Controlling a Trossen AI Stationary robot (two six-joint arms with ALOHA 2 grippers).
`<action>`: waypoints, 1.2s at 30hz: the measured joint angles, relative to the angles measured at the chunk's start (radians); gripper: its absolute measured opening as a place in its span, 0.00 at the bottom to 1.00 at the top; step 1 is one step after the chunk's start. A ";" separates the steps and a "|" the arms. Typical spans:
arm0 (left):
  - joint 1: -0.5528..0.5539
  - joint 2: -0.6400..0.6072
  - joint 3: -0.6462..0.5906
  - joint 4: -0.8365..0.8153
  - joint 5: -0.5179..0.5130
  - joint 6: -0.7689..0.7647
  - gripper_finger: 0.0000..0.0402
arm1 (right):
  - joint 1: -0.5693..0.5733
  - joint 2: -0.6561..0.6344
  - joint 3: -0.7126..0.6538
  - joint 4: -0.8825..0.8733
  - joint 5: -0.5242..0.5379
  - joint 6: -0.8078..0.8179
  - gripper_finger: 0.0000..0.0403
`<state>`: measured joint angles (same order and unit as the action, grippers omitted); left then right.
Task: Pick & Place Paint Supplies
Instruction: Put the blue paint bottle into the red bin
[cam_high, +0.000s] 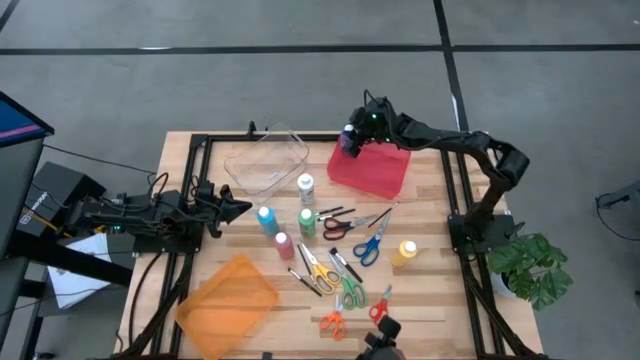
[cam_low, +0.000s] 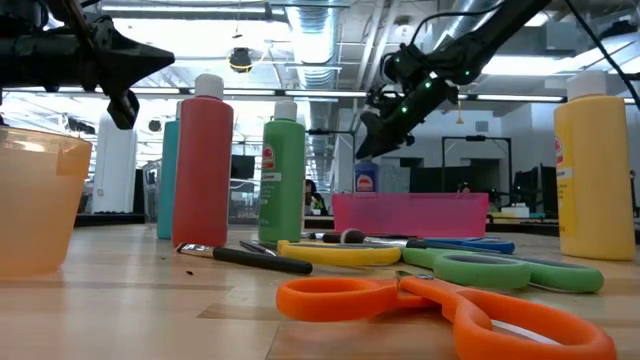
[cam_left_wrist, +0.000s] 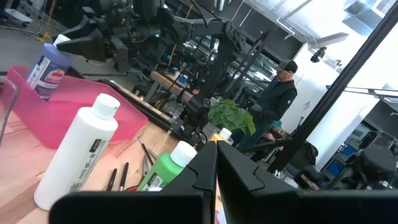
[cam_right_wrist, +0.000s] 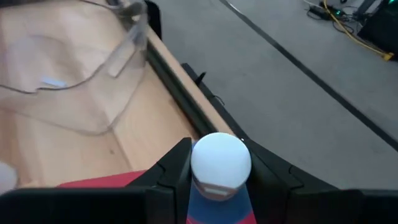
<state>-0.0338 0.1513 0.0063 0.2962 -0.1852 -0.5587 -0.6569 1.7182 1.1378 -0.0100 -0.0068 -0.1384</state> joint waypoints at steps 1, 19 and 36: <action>0.000 0.000 0.000 0.000 0.000 0.000 0.01 | -0.003 0.002 0.000 0.002 0.001 0.000 0.28; 0.000 0.000 0.000 0.000 -0.001 0.000 0.01 | -0.039 -0.004 -0.001 -0.016 -0.027 0.015 0.35; 0.000 0.000 0.000 0.000 -0.001 0.000 0.01 | -0.037 -0.013 0.047 -0.067 -0.047 0.026 0.68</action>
<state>-0.0341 0.1513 0.0063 0.2962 -0.1864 -0.5587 -0.6941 1.7050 1.1849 -0.0771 -0.0540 -0.1123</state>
